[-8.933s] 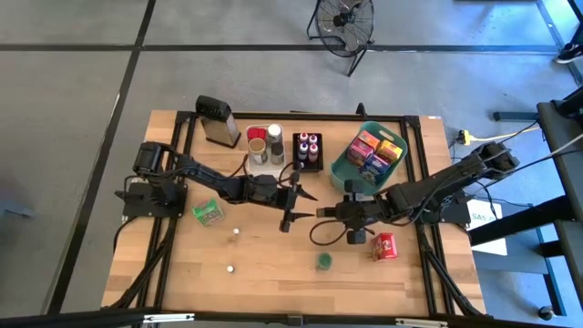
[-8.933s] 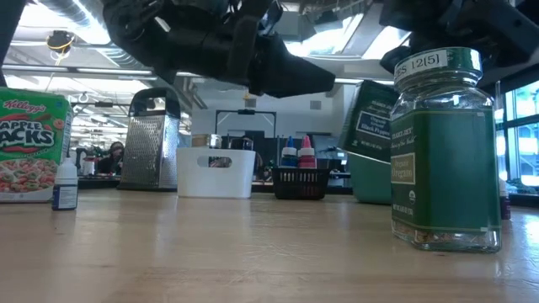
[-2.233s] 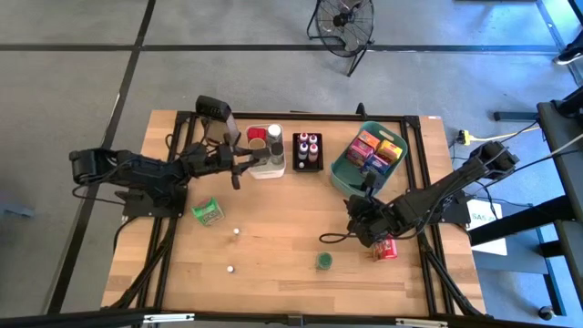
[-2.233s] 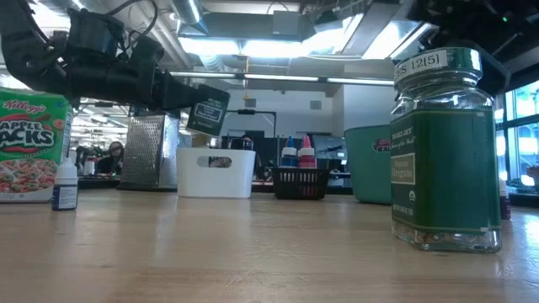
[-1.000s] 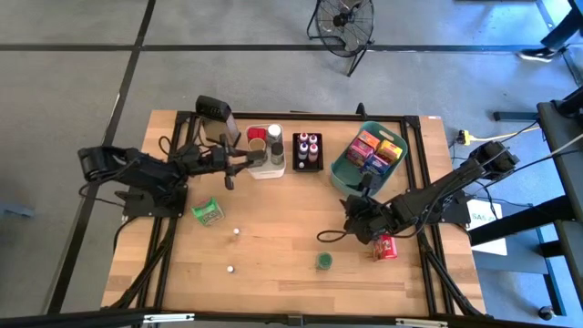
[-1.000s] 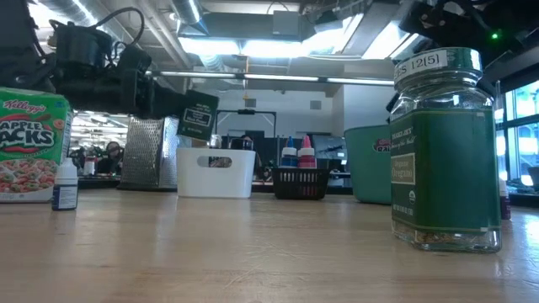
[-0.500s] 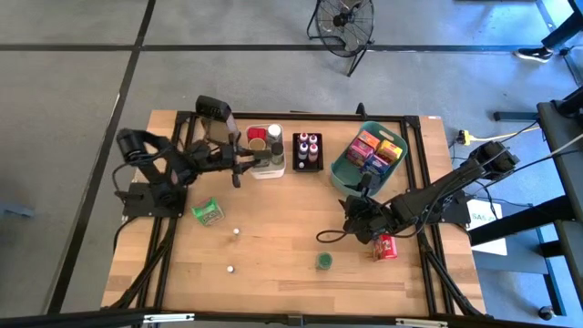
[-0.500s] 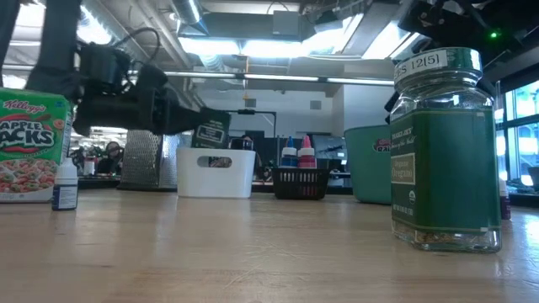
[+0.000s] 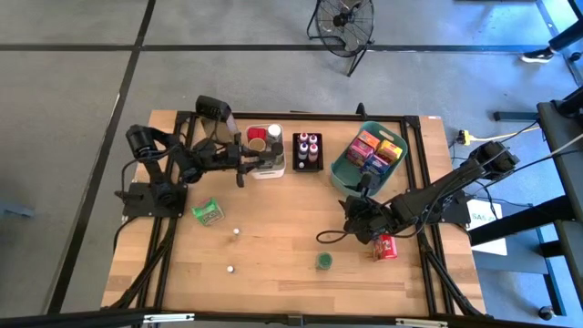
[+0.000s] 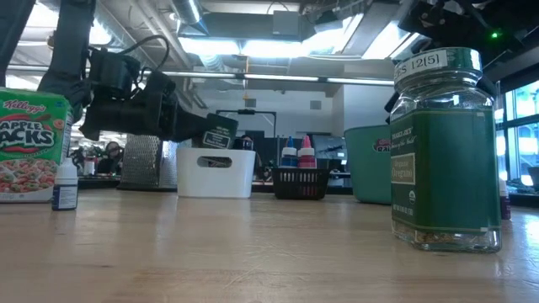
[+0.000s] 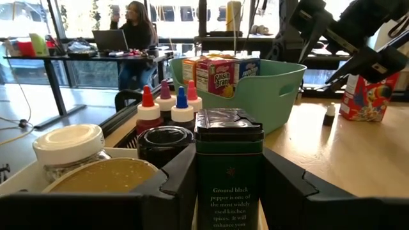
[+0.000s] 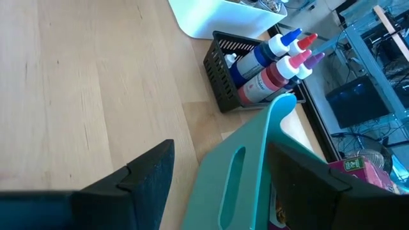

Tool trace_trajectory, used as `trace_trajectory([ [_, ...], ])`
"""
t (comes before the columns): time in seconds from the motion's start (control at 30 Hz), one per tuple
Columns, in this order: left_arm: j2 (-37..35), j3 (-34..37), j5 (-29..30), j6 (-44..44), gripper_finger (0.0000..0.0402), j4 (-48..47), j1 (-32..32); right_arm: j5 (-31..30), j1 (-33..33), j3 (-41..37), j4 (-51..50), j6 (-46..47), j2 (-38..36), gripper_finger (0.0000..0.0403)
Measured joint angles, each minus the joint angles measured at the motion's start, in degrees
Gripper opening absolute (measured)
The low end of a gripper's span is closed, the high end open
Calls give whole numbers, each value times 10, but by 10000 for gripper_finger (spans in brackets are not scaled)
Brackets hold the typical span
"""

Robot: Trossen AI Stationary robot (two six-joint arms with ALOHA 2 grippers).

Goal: Pick & Place Kitchen Items
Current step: Put the black spice can into the white bin

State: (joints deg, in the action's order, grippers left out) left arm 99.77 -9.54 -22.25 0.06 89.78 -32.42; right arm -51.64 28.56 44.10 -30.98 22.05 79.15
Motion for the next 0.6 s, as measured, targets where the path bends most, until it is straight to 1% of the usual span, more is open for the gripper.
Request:
trace_trajectory([
  [0.33, 0, -6, 5, 1, 130, -5, 1, 0, 0, 0, 1, 0, 0, 250],
  [0.43, 0, -17, 5, 2, 132, -22, 1, 0, 0, 0, 1, 0, 0, 250],
  [0.6, 0, -35, 5, 1, 146, -61, 1, 0, 0, 0, 1, 0, 0, 250],
])
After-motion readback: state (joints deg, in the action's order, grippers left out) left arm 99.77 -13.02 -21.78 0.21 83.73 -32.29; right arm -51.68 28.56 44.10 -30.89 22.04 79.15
